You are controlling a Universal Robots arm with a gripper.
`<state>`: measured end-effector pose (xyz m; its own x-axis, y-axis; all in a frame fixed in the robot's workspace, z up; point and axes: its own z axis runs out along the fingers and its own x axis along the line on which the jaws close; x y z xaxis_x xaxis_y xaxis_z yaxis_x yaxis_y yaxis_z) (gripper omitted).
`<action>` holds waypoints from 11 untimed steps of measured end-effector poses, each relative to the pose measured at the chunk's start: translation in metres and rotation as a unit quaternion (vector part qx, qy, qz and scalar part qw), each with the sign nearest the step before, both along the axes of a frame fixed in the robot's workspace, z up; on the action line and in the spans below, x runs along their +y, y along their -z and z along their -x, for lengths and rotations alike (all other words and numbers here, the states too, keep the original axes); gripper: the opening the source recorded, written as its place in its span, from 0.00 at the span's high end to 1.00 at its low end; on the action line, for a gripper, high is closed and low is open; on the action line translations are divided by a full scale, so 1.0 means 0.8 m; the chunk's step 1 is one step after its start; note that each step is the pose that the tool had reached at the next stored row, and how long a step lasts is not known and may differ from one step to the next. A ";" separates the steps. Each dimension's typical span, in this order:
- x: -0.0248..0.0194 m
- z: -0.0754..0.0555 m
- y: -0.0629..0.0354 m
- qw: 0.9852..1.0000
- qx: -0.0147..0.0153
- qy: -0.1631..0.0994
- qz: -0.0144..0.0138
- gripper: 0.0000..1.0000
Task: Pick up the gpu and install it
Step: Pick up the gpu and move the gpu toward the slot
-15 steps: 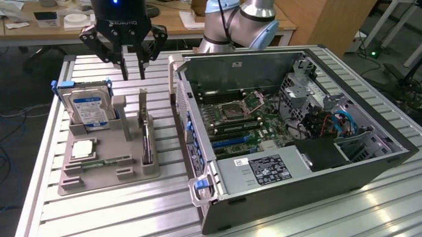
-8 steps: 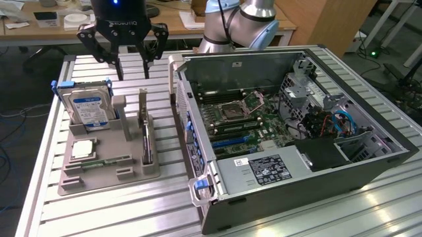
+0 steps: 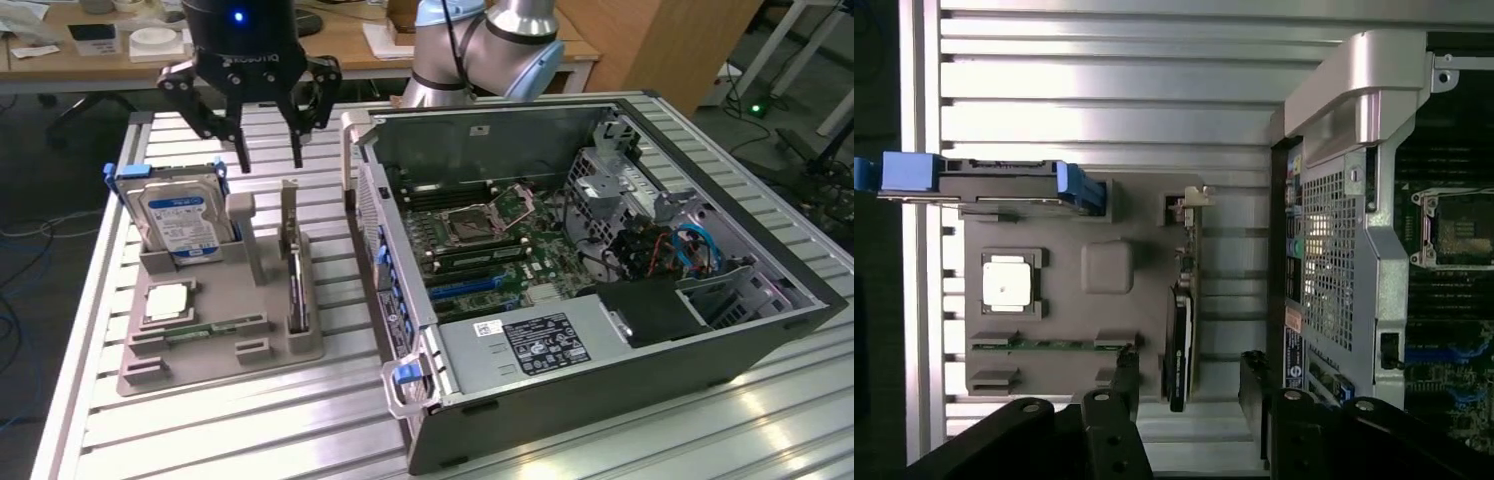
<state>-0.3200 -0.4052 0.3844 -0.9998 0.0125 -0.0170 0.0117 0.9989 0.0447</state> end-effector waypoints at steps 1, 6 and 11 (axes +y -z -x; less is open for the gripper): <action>-0.0018 0.000 0.002 1.000 0.000 0.000 0.000 0.47; -0.0121 0.000 0.011 1.000 0.001 0.000 0.000 0.47; -0.0180 0.000 0.018 1.000 0.002 0.000 0.000 0.40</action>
<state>-0.3197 -0.4196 0.3699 -0.9998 0.0126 -0.0125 0.0120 0.9990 0.0440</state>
